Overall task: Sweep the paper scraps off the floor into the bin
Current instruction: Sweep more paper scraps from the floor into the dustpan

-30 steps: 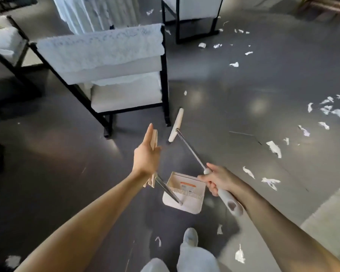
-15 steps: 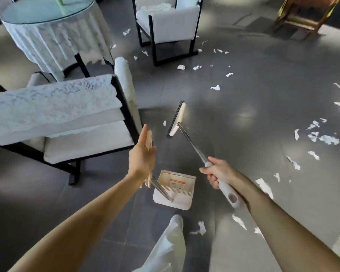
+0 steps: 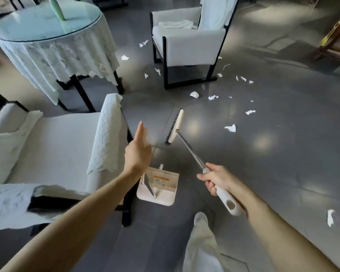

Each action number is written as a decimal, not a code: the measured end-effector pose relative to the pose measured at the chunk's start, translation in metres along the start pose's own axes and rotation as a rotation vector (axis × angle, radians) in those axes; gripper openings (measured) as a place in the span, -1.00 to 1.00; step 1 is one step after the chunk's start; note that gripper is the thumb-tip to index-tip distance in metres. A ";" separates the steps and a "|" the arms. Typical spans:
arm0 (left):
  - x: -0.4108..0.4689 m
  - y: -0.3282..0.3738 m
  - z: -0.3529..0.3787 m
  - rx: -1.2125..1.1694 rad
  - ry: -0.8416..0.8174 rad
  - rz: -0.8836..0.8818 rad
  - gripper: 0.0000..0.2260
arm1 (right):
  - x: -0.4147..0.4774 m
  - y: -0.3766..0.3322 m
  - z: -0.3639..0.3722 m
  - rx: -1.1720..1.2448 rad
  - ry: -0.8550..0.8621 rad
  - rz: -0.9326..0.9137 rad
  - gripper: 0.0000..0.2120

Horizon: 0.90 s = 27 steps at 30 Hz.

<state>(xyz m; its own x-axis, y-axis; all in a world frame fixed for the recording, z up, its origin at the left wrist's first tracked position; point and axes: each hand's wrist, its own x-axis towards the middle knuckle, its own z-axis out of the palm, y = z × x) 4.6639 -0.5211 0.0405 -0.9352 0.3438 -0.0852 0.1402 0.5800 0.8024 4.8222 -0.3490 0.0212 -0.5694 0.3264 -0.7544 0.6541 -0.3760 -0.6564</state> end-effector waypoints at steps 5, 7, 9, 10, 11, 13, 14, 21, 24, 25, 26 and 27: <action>0.136 0.046 0.035 -0.012 0.132 -0.115 -0.36 | 0.101 -0.135 -0.042 -0.113 -0.082 0.003 -0.26; 0.185 0.061 0.042 -0.020 0.201 -0.135 -0.39 | 0.142 -0.190 -0.048 -0.130 -0.129 0.010 -0.27; 0.234 0.074 0.048 0.011 0.245 -0.154 -0.42 | 0.185 -0.244 -0.050 -0.172 -0.162 0.011 -0.29; 0.261 0.078 0.052 0.025 0.268 -0.162 -0.42 | 0.208 -0.270 -0.049 -0.187 -0.179 0.002 -0.29; 0.289 0.081 0.057 0.021 0.286 -0.166 -0.41 | 0.232 -0.296 -0.049 -0.203 -0.200 -0.005 -0.30; 0.351 0.085 0.068 -0.036 0.295 -0.171 -0.38 | 0.282 -0.347 -0.048 -0.253 -0.232 -0.021 -0.34; 0.380 0.089 0.073 -0.062 0.291 -0.181 -0.37 | 0.305 -0.373 -0.047 -0.276 -0.241 -0.037 -0.37; 0.571 0.133 0.084 -0.109 0.336 -0.194 -0.40 | 0.431 -0.551 -0.036 -0.352 -0.318 -0.085 -0.40; 0.660 0.152 0.083 -0.040 0.368 -0.180 -0.40 | 0.484 -0.626 -0.032 -0.385 -0.351 -0.097 -0.36; 0.690 0.158 0.084 -0.018 0.380 -0.178 -0.40 | 0.506 -0.651 -0.029 -0.402 -0.361 -0.107 -0.35; 0.720 0.163 0.084 -0.010 0.395 -0.173 -0.39 | 0.530 -0.676 -0.025 -0.423 -0.372 -0.116 -0.34; 0.752 0.168 0.084 -0.005 0.411 -0.173 -0.39 | 0.555 -0.702 -0.022 -0.441 -0.381 -0.120 -0.32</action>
<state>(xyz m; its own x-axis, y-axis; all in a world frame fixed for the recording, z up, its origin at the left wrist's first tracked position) 4.0120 -0.1031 0.0610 -0.9965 -0.0807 0.0225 -0.0305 0.5993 0.8000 4.0577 0.1150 0.0628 -0.7376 -0.0209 -0.6749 0.6725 0.0670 -0.7370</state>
